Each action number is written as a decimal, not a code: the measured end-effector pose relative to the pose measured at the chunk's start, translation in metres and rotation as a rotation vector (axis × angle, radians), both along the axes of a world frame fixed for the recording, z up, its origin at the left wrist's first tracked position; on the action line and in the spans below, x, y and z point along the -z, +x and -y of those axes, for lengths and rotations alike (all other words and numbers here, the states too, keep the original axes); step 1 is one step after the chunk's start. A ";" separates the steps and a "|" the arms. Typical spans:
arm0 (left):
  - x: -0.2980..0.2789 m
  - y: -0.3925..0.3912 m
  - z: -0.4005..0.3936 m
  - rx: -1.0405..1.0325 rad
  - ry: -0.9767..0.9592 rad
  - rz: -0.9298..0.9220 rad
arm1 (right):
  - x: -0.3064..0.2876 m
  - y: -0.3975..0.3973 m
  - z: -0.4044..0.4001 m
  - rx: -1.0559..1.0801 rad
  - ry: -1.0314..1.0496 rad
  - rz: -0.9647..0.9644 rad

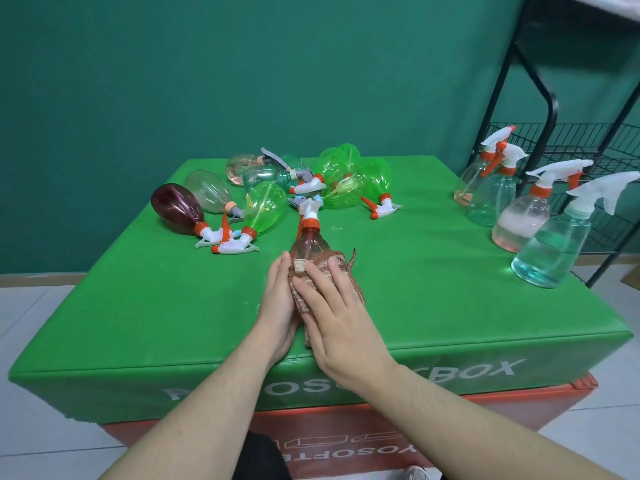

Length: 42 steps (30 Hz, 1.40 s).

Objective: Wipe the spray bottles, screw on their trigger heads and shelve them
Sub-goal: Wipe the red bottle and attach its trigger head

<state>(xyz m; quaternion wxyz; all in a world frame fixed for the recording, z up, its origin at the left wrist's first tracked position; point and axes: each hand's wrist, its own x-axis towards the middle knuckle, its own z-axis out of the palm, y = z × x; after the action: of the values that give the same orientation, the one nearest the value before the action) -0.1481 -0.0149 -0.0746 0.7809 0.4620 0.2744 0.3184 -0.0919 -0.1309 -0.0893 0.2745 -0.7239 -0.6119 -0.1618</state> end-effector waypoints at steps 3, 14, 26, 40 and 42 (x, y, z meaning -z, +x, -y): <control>-0.002 -0.002 0.000 0.014 -0.038 0.024 | -0.004 -0.001 -0.002 0.013 -0.008 -0.001; -0.005 -0.006 -0.001 0.126 0.001 0.055 | -0.047 0.016 -0.041 0.058 -0.062 -0.288; -0.005 -0.007 0.001 0.084 -0.076 0.065 | -0.063 0.016 -0.063 0.156 -0.069 -0.446; -0.001 -0.004 0.003 -0.009 -0.041 0.082 | -0.020 0.007 -0.026 0.021 -0.016 -0.074; -0.002 -0.004 0.003 -0.018 -0.064 0.097 | -0.012 0.003 -0.021 0.013 -0.054 -0.038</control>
<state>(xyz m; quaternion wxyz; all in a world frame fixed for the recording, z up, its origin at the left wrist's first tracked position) -0.1524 -0.0182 -0.0726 0.8047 0.4184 0.2503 0.3387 -0.0893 -0.1101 -0.0770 0.2655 -0.7379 -0.6061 -0.1331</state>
